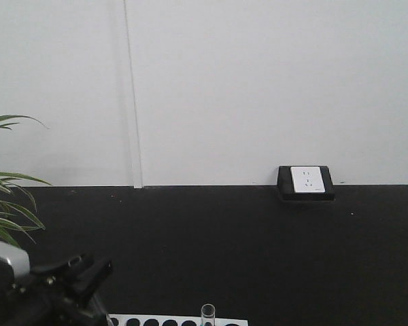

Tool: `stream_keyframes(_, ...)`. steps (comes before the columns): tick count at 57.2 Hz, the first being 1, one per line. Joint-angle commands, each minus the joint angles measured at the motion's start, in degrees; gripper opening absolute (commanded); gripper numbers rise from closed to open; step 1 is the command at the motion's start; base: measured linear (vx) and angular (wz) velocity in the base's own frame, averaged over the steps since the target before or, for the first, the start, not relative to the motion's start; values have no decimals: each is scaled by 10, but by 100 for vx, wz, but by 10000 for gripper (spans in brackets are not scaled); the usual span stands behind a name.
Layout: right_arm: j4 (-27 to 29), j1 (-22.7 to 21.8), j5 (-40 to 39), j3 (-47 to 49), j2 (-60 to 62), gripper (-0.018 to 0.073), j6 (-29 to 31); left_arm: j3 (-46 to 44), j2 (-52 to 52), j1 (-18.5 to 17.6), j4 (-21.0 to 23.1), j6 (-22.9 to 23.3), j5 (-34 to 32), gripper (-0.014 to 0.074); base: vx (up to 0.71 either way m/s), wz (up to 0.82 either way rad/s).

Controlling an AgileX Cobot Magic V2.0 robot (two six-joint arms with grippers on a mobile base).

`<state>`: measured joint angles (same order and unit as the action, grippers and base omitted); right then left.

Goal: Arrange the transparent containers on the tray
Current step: 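Close the left gripper on the tube and lift it out of the rack, then lower the right gripper over another clear tube in the rack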

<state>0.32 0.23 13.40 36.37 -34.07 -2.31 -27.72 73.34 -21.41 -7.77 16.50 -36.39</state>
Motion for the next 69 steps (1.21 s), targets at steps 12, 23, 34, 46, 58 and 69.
stream_keyframes(12,-3,-1,-41,20,-4,468,10,-158,-93,-3,7,-14,208,113,0,0)
stream_keyframes(23,54,13,-26,-22,-17,456,35,-172,-149,-3,7,-65,304,113,0,0)
stream_keyframes(34,132,148,-219,-158,-37,456,103,-172,-183,-3,8,-65,327,113,0,0)
stream_keyframes(46,125,327,-352,-233,-106,456,114,-172,-183,-3,8,-61,326,113,0,0)
stream_keyframes(58,125,431,-483,-231,-256,472,126,-172,-183,-3,8,-61,326,113,0,0)
stream_keyframes(69,115,451,-536,-196,-377,515,86,-172,-183,-3,8,-61,326,113,0,0)
